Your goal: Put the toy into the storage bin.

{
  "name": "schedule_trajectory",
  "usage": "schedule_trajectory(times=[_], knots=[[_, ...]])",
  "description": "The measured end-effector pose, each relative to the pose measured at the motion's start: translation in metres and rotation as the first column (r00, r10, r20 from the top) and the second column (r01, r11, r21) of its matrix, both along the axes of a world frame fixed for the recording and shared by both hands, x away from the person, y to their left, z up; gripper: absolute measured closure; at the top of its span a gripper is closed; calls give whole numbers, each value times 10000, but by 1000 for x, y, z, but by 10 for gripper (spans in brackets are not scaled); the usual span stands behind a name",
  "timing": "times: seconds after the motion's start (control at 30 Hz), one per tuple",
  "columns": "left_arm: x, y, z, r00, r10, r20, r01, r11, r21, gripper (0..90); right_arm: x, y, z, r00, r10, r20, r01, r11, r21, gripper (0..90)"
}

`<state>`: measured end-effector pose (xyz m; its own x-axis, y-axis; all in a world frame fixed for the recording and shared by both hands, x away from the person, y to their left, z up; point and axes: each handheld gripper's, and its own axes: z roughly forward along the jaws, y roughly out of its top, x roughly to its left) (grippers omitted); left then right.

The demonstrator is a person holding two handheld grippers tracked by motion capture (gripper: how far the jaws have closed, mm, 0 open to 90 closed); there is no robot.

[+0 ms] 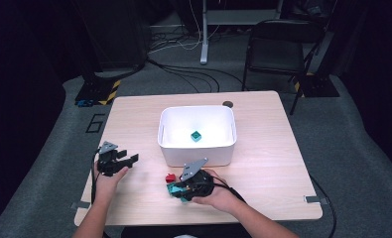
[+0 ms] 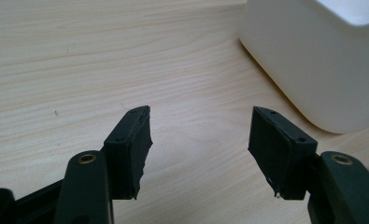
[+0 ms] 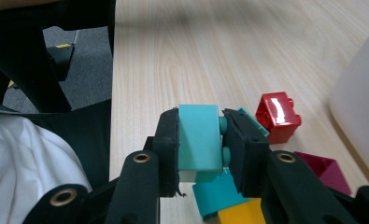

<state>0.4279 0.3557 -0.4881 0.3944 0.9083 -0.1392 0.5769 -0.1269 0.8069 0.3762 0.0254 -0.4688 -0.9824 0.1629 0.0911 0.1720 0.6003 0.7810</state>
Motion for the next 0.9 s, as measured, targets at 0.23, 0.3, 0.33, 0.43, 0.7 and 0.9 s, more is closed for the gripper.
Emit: schedule_trajectory(times=[0.23,0.3,0.33,0.43,0.7,0.9], knots=[[1,0,0,10000,-9,9,9,10000,16,387,5,-11,21,9995,-282,-125,284,9996,94,670],[1,0,0,10000,-16,4,16,10000,7,386,6,-13,26,9992,-382,-150,383,9992,99,670],[1,0,0,10000,-23,-6,23,10000,18,387,8,-15,29,9993,-384,-35,384,9992,123,670],[1,0,0,10000,-24,11,24,10000,8,388,9,-19,38,9990,-457,16,456,9989,138,670],[2,-1,1,10000,-25,28,25,10000,13,393,15,-28,58,9983,-589,5,589,9981,183,670],[2,-1,1,10000,-48,-6,48,10000,17,394,22,-36,76,9965,-839,4,838,9958,367,670]])
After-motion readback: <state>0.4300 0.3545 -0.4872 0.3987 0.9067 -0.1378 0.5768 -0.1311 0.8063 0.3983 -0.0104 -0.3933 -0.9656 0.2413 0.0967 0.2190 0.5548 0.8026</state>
